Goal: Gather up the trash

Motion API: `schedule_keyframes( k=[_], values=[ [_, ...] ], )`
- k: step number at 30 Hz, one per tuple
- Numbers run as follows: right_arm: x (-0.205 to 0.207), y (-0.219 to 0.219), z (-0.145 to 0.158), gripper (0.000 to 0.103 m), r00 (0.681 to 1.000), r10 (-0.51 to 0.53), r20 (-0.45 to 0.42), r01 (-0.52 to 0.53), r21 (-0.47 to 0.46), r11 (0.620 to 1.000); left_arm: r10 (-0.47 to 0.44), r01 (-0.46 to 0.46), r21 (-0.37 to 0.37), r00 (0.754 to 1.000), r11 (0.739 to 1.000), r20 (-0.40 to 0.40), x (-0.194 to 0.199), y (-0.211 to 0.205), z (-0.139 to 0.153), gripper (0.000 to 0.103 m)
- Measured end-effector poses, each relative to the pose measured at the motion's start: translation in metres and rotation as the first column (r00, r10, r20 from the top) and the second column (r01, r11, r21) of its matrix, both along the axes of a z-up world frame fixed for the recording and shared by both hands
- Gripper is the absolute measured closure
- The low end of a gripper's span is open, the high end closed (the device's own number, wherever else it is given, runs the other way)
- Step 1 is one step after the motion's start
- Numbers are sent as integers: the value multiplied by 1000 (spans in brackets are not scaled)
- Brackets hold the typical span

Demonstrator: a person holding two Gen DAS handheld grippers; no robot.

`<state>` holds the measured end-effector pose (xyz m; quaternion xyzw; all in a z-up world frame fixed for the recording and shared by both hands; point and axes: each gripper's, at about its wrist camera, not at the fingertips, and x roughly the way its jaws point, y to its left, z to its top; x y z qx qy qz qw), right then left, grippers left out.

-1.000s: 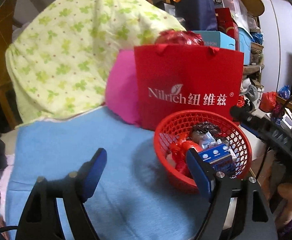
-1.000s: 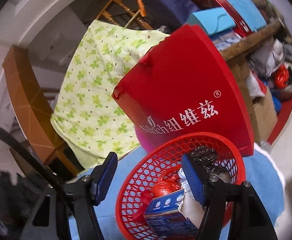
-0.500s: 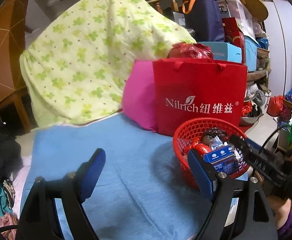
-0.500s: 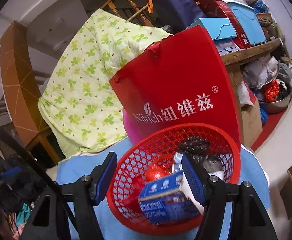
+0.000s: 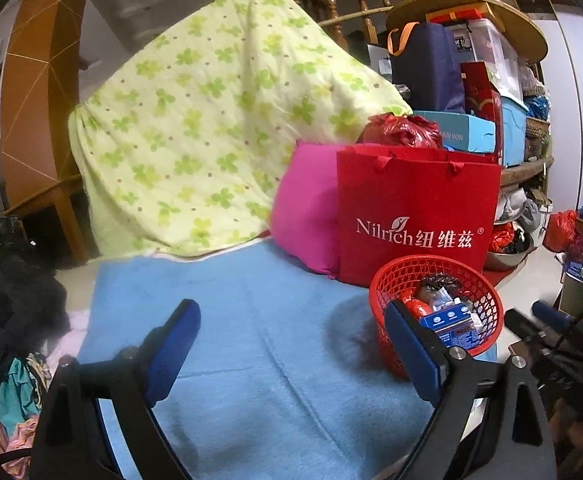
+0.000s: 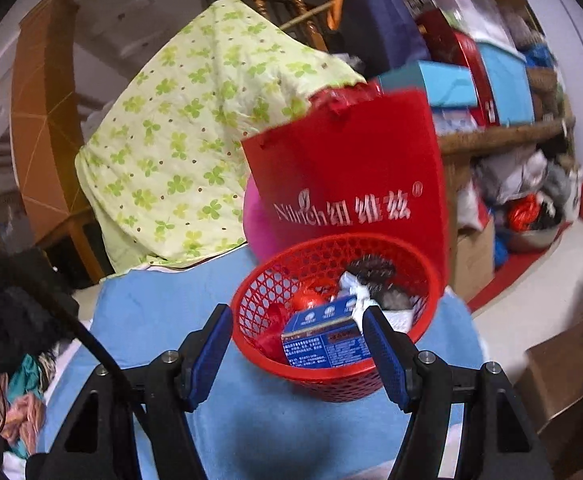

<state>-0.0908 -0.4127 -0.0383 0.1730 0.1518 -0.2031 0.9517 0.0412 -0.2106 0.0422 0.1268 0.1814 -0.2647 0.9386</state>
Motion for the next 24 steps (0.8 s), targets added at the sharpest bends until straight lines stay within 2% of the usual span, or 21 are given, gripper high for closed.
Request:
schedule_keyframes(
  k=[2, 6, 12, 18, 24],
  values=[
    [-8, 9, 17, 28, 1000, 10, -9, -10, -24, 1000, 10, -10, -5, 1000, 1000, 17, -6, 6, 5, 10],
    [-26, 35, 49, 26, 999, 45, 4, -44, -107, 993, 21, -22, 3, 998, 1000, 57, -19, 18, 16, 10],
    [-47, 68, 86, 25, 995, 91, 30, -84, -176, 981, 38, -38, -2, 994, 999, 99, -35, 35, 33, 9],
    [-60, 80, 108, 23, 996, 82, 32, -74, -189, 979, 51, -51, -8, 990, 999, 132, -51, 44, 46, 3],
    [-70, 87, 118, 23, 998, 65, 17, -61, -189, 980, 43, -43, -5, 989, 999, 141, -65, 49, 54, 2]
  ],
)
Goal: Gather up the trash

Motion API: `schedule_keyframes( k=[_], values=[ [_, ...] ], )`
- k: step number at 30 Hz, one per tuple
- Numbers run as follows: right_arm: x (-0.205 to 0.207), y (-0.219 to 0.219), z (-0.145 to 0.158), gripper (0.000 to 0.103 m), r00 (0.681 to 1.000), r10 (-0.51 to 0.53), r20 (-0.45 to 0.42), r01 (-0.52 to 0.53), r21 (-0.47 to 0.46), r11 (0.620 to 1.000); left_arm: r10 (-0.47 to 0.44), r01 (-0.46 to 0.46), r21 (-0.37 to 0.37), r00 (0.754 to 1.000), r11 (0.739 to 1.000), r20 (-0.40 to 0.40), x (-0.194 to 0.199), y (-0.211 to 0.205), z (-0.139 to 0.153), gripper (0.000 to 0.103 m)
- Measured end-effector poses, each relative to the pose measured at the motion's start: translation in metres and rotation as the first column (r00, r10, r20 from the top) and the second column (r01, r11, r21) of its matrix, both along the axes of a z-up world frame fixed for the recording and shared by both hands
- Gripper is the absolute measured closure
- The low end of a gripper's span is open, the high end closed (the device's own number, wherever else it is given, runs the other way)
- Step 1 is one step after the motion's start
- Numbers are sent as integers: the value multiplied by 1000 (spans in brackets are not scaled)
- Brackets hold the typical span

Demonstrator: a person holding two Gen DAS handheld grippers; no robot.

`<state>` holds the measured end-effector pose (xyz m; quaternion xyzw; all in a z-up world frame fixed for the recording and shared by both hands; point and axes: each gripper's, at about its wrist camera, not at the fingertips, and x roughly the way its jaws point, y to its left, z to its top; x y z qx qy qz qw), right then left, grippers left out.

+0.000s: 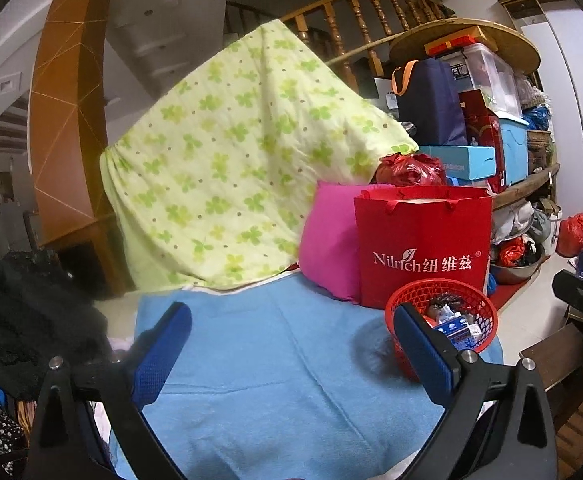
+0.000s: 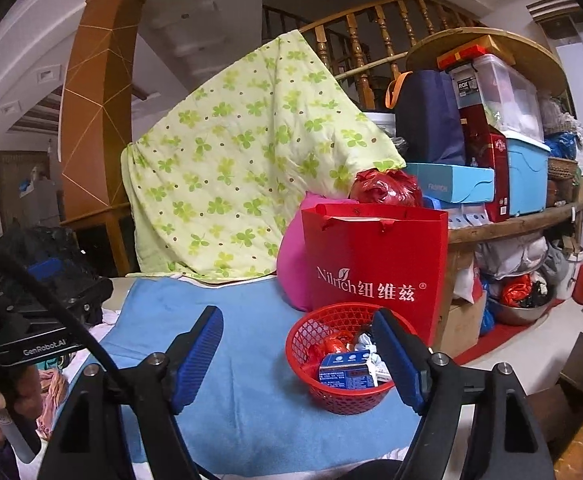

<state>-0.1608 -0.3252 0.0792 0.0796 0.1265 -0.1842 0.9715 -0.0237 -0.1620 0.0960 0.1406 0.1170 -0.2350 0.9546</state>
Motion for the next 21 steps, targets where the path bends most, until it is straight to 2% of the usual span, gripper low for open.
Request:
schedule_keyframes(
  k=[10, 13, 17, 21],
  values=[
    [-6, 12, 5, 23, 999, -39, -27, 38, -49, 998, 17, -17, -18, 1000, 1000, -27, -16, 14, 8, 0],
    [-4, 12, 5, 23, 998, -45, -34, 44, -37, 998, 8, -10, -39, 999, 999, -42, -19, 20, 11, 0],
    [-2, 11, 5, 22, 999, -39, -36, 39, 1, 999, -18, 10, -76, 994, 997, -104, -17, 28, 13, 0],
    [-2, 14, 4, 21, 999, -17, -31, 17, 10, 1000, 25, -33, -90, 995, 995, -97, -14, 34, 14, 0]
  ],
)
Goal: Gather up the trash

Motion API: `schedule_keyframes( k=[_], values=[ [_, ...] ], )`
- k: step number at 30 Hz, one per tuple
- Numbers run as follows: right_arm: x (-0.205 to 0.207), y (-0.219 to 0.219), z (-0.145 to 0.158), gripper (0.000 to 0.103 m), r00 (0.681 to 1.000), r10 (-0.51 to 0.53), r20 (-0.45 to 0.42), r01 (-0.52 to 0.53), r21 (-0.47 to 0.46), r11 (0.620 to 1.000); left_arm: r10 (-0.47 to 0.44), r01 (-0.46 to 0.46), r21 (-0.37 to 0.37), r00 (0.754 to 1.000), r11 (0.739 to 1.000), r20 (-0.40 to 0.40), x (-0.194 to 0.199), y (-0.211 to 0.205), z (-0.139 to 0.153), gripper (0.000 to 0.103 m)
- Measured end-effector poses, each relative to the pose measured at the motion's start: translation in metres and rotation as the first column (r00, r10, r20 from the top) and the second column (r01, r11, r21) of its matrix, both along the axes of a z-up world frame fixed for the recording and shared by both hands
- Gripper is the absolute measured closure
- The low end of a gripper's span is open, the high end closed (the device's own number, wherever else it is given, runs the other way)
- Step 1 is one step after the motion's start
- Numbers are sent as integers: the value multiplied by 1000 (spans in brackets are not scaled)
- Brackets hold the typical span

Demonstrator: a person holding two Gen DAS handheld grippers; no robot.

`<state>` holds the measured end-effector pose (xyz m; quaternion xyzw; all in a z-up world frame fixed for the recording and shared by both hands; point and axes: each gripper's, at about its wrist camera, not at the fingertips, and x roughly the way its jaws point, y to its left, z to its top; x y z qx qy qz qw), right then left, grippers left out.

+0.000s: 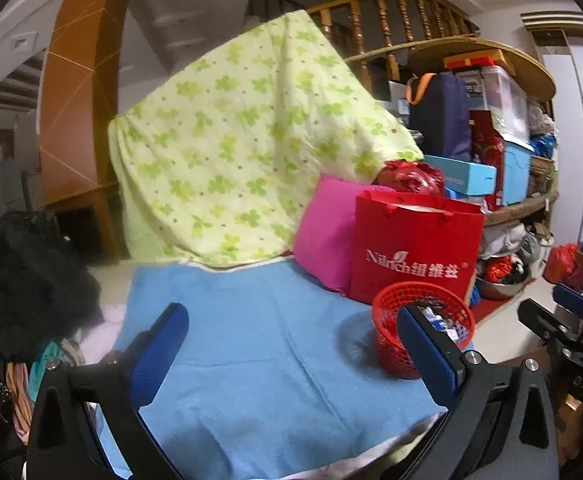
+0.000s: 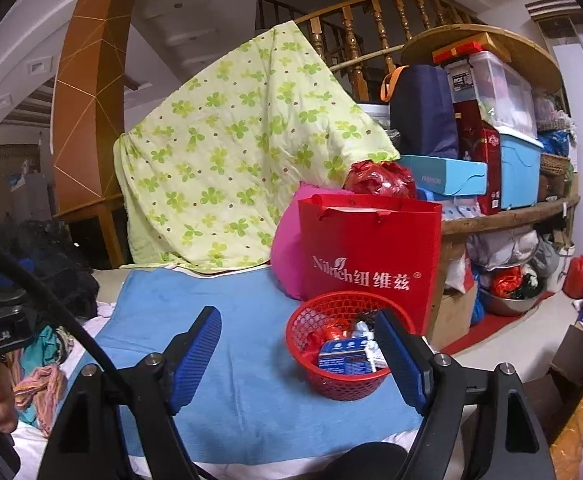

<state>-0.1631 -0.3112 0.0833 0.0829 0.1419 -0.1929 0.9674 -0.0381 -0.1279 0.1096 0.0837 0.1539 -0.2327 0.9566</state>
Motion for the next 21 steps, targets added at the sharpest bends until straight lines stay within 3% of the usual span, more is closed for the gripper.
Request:
schedule_keyframes(
  k=[6, 21],
  values=[
    [1, 4, -1, 17, 1000, 4, 9, -4, -11, 1000, 62, -64, 26, 997, 998, 48, -2, 1, -1, 0],
    [-5, -6, -5, 17, 999, -32, 20, 32, 6, 999, 30, -35, 73, 998, 997, 62, -7, -9, -7, 0]
  ],
)
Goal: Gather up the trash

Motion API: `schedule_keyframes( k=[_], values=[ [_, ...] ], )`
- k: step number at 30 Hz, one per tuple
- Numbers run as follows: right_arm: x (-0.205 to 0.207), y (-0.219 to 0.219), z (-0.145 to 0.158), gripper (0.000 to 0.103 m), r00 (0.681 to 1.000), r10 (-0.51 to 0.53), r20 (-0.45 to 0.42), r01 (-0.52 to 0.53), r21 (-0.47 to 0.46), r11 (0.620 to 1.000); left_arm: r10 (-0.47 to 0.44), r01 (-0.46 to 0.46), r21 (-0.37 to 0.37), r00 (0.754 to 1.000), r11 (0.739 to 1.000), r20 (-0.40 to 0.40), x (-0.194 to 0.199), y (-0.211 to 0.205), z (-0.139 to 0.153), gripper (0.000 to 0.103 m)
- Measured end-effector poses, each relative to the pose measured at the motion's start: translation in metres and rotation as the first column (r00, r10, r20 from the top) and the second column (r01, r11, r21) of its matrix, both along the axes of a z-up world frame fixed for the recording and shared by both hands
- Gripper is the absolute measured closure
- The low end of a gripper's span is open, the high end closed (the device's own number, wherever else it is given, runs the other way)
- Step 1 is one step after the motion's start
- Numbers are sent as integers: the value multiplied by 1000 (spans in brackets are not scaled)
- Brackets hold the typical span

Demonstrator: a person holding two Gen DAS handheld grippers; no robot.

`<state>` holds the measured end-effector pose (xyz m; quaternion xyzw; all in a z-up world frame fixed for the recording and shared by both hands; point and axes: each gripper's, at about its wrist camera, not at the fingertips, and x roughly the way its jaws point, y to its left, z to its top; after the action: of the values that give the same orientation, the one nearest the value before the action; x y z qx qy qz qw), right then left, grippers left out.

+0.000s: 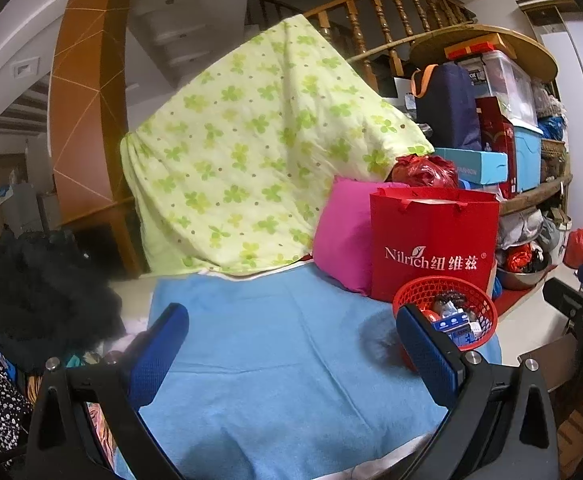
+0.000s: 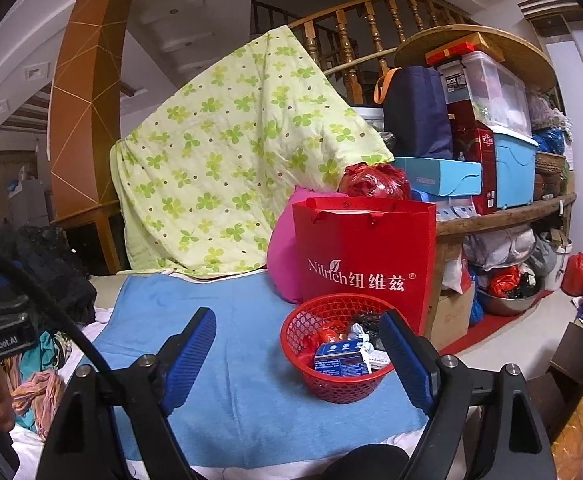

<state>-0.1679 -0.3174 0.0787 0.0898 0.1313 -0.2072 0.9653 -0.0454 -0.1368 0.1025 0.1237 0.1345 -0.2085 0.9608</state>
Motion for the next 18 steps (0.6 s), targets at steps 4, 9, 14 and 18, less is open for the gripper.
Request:
schedule_keyframes(
  k=[4, 9, 14, 18],
  values=[
    [-2, -3, -1, 17, 1000, -4, 2, 4, 1, 1000, -3, 3, 9, 1000, 1000, 1, -1, -3, -1, 0],
    [-3, -3, -1, 17, 1000, -1, -1, 1, 0, 1000, 0, 0, 16, 1000, 1000, -1, -3, -4, -3, 0],
    [-2, -4, -1, 17, 1000, -1, 2, 1, -1, 1000, 3, -3, 24, 1000, 1000, -5, -3, -4, -6, 0],
    [-3, -4, 0, 17, 1000, -4, 7, 4, -3, 1000, -1, 1, 25, 1000, 1000, -3, -3, -4, -5, 0]
  ],
)
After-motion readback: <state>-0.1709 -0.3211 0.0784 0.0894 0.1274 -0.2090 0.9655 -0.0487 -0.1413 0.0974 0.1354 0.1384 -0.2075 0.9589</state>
